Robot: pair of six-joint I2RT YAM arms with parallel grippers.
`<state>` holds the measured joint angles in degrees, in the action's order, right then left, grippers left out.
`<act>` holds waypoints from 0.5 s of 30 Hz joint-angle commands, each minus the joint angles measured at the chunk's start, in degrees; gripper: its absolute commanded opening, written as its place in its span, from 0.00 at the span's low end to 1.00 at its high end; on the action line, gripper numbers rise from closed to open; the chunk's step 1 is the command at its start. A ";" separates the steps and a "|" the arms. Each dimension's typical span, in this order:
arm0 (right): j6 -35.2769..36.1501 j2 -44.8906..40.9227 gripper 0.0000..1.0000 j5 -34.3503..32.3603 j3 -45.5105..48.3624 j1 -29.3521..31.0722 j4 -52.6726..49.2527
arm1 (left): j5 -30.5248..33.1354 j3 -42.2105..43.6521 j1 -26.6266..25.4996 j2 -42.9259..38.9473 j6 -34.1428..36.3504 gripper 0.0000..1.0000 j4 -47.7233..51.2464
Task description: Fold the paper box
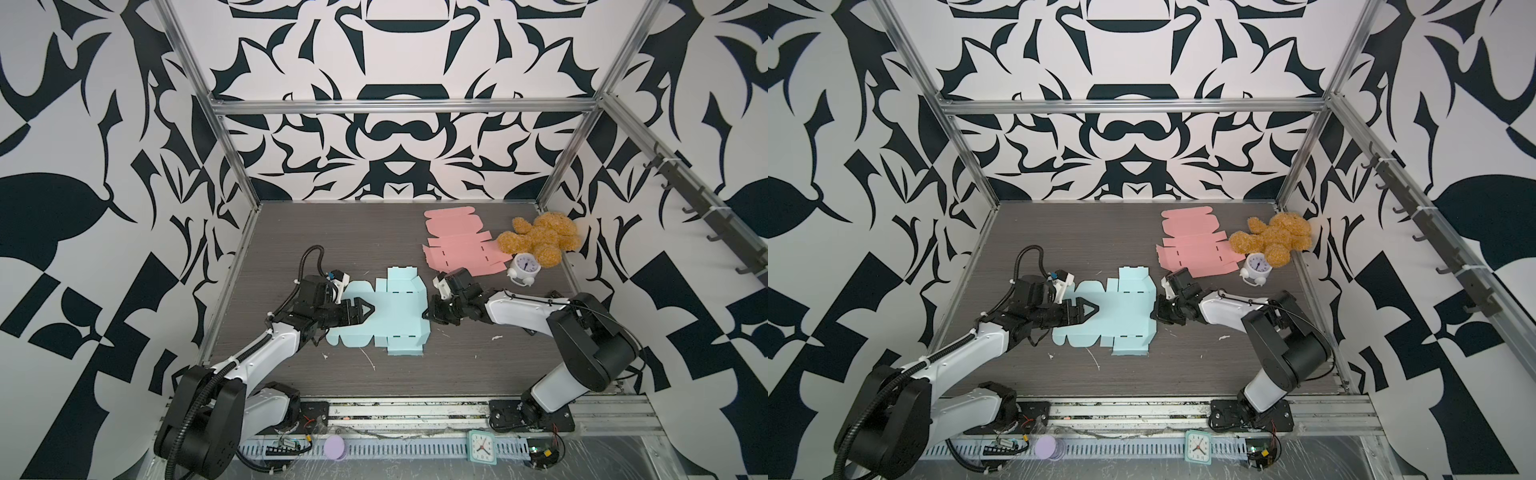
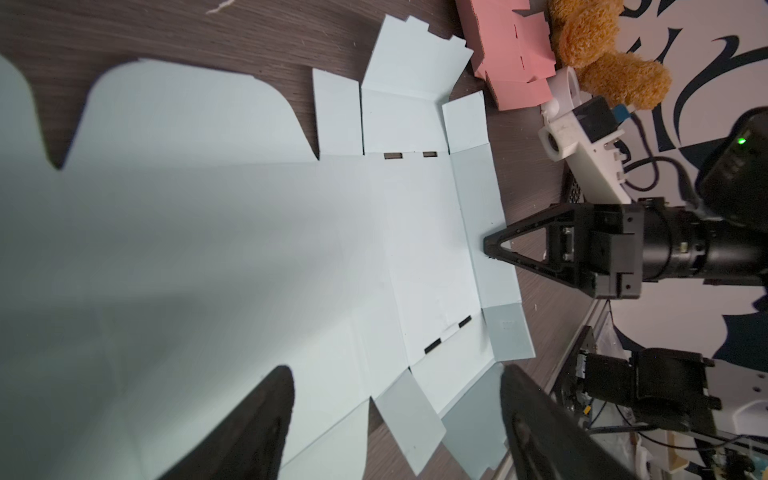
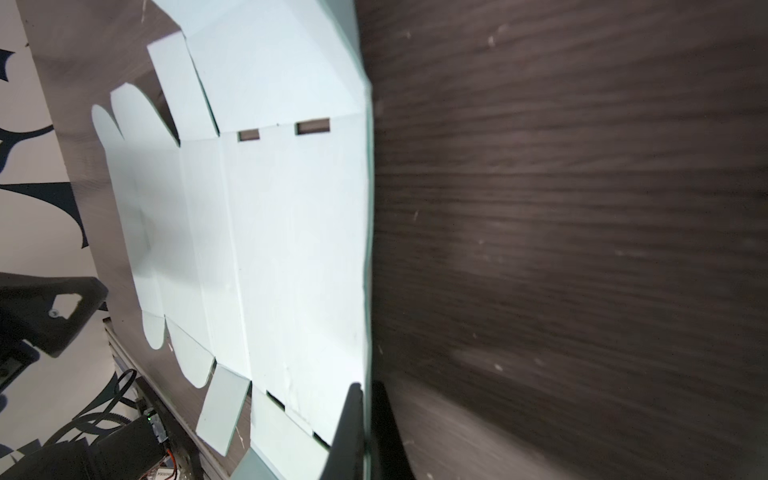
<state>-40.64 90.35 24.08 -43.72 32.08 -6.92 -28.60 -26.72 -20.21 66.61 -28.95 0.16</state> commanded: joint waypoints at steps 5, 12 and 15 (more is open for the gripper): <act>16.47 -6.14 0.03 -4.65 -10.24 0.32 -20.98 | -3.14 -3.22 0.27 2.57 1.33 0.35 -0.03; 22.66 -4.89 0.02 -6.77 -14.94 1.13 -27.15 | -5.49 -11.33 -0.46 11.79 0.95 0.09 -1.82; 24.09 -3.82 0.02 -7.19 -15.97 1.41 -27.69 | -5.23 -15.16 -1.55 16.41 0.10 0.01 -3.55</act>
<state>-20.49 86.02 18.33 -57.43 32.99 -30.92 -32.53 -38.72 -20.95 80.27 -28.51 -1.32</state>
